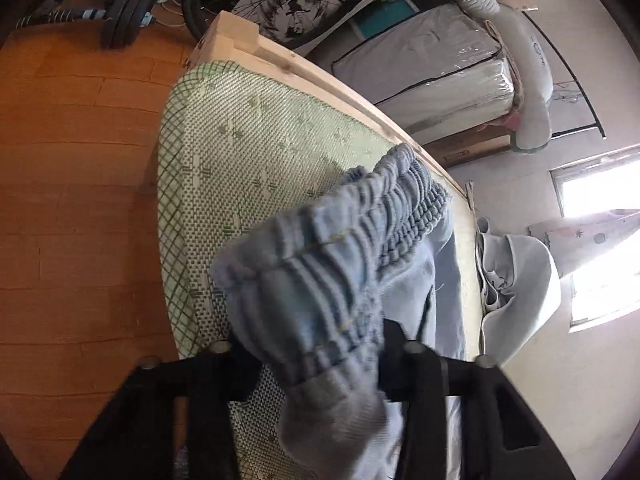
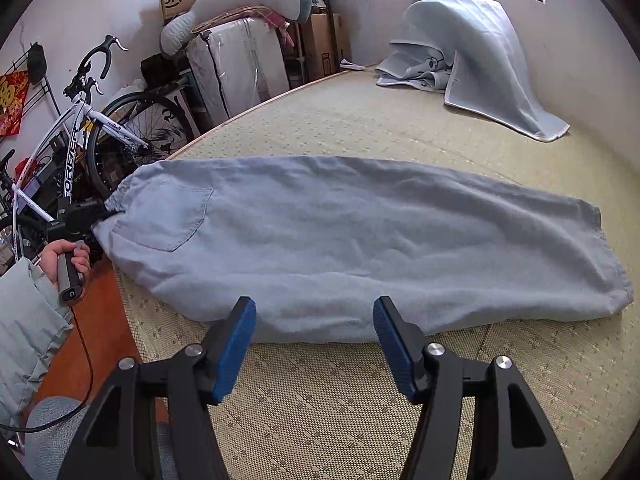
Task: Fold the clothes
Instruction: 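Grasp the elastic waistband with the left gripper and lift it, then lay the waistband over the pants and open the left gripper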
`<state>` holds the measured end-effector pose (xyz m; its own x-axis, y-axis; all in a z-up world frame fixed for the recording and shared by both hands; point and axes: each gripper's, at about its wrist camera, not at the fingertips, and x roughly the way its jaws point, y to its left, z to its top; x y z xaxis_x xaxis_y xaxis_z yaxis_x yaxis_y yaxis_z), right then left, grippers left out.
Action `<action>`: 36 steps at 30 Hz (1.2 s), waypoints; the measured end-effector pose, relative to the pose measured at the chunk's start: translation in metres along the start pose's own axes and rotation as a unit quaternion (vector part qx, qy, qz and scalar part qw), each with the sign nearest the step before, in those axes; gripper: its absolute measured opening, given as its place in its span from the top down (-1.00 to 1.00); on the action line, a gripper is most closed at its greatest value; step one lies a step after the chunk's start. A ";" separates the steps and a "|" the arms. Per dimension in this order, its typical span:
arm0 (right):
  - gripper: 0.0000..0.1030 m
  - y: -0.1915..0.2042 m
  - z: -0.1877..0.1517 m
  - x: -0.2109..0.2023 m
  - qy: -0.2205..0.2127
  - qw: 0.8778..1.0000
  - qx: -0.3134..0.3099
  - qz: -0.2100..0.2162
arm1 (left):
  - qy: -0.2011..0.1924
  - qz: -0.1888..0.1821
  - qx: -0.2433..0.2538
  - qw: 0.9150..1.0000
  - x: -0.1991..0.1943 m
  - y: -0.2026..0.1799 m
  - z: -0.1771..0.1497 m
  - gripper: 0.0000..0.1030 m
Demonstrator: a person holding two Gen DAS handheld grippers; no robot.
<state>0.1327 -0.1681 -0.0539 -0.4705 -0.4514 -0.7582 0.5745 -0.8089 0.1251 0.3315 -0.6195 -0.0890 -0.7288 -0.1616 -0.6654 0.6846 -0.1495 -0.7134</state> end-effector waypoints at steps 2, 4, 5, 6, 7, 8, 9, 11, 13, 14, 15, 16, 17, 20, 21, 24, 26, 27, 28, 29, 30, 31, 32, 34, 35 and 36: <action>-0.26 -0.001 0.000 0.000 -0.001 1.000 0.004 0.001 | -0.010 0.003 0.028 1.000 -0.007 -0.012 -0.002 0.40; -0.26 -0.002 0.000 -0.001 -0.003 1.000 0.006 0.002 | -0.020 0.003 0.055 0.998 -0.016 -0.031 -0.006 0.43; -0.26 -0.003 0.000 -0.002 -0.004 1.000 0.008 0.003 | -0.026 0.002 0.068 0.997 -0.021 -0.042 -0.007 0.43; -0.26 -0.004 0.000 -0.003 -0.006 1.000 0.011 0.004 | -0.030 -0.001 0.083 0.996 -0.025 -0.054 -0.010 0.44; -0.26 -0.005 0.000 -0.004 -0.008 1.000 0.013 0.005 | -0.035 -0.005 0.101 0.994 -0.030 -0.069 -0.014 0.45; -0.26 -0.006 0.000 -0.006 -0.010 1.000 0.016 0.006 | -0.040 -0.008 0.118 0.992 -0.034 -0.084 -0.018 0.45; -0.26 -0.008 0.000 -0.007 -0.013 1.000 0.019 0.007 | -0.043 -0.012 0.135 0.990 -0.038 -0.100 -0.023 0.46; -0.26 -0.011 0.000 -0.012 -0.017 1.000 0.024 0.009 | -0.048 -0.019 0.171 0.984 -0.043 -0.134 -0.034 0.46; -0.26 -0.016 -0.001 -0.017 -0.023 0.999 0.029 0.010 | -0.049 -0.030 0.206 0.977 -0.046 -0.170 -0.048 0.47; -0.26 -0.021 -0.001 -0.021 -0.027 0.999 0.034 0.010 | -0.049 -0.036 0.224 0.973 -0.048 -0.187 -0.057 0.47; -0.26 -0.025 -0.001 -0.025 -0.030 0.999 0.039 0.010 | -0.048 -0.042 0.239 0.969 -0.048 -0.203 -0.067 0.47; -0.26 -0.032 -0.002 -0.030 -0.034 0.998 0.046 0.010 | -0.046 -0.048 0.253 0.965 -0.049 -0.218 -0.077 0.47; -0.26 -0.038 -0.003 -0.034 -0.038 0.998 0.052 0.010 | -0.043 -0.054 0.266 0.961 -0.048 -0.234 -0.087 0.47; -0.26 -0.060 -0.006 -0.048 -0.046 0.997 0.069 0.006 | -0.032 -0.070 0.296 0.952 -0.042 -0.277 -0.118 0.47; -0.26 -0.068 -0.008 -0.053 -0.048 0.996 0.074 0.005 | -0.028 -0.074 0.302 0.950 -0.040 -0.289 -0.128 0.47; -0.26 -0.098 -0.016 -0.068 -0.052 0.995 0.086 -0.001 | -0.015 -0.085 0.322 0.943 -0.030 -0.328 -0.161 0.48; -0.26 -0.120 -0.022 -0.079 -0.056 0.994 0.092 -0.011 | -0.008 -0.090 0.337 0.937 -0.024 -0.353 -0.182 0.49; -0.26 -0.132 -0.025 -0.085 -0.059 0.994 0.095 -0.017 | -0.005 -0.092 0.344 0.935 -0.021 -0.364 -0.195 0.49; -0.26 -0.147 -0.030 -0.092 -0.063 0.993 0.100 -0.025 | -0.001 -0.094 0.350 0.932 -0.017 -0.376 -0.208 0.49; -0.26 -0.160 -0.034 -0.098 -0.067 0.991 0.108 -0.030 | 0.003 -0.094 0.357 0.929 -0.013 -0.388 -0.224 0.49; -0.26 -0.172 -0.039 -0.104 -0.071 0.990 0.115 -0.036 | 0.008 -0.095 0.364 0.927 -0.009 -0.401 -0.239 0.49; -0.26 -0.189 -0.045 -0.113 -0.079 0.988 0.130 -0.040 | 0.012 -0.095 0.370 0.924 -0.005 -0.413 -0.255 0.49; -0.26 -0.201 -0.051 -0.119 -0.086 0.985 0.144 -0.042 | 0.017 -0.096 0.377 0.921 -0.001 -0.425 -0.270 0.49; -0.26 -0.226 -0.062 -0.132 -0.102 0.979 0.172 -0.044 | 0.025 -0.095 0.393 0.914 0.008 -0.449 -0.303 0.49; -0.26 -0.240 -0.068 -0.138 -0.112 0.974 0.194 -0.040 | 0.029 -0.093 0.403 0.910 0.014 -0.461 -0.322 0.49; -0.26 -0.254 -0.075 -0.144 -0.122 0.968 0.216 -0.036 | 0.032 -0.092 0.411 0.906 0.020 -0.471 -0.341 0.49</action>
<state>0.1044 0.1302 -0.0244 -0.6735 -0.4211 -0.6076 0.2252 -0.8997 0.3740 -0.0112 -0.2200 0.1590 -0.8130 -0.0075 -0.5823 0.3128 -0.8490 -0.4259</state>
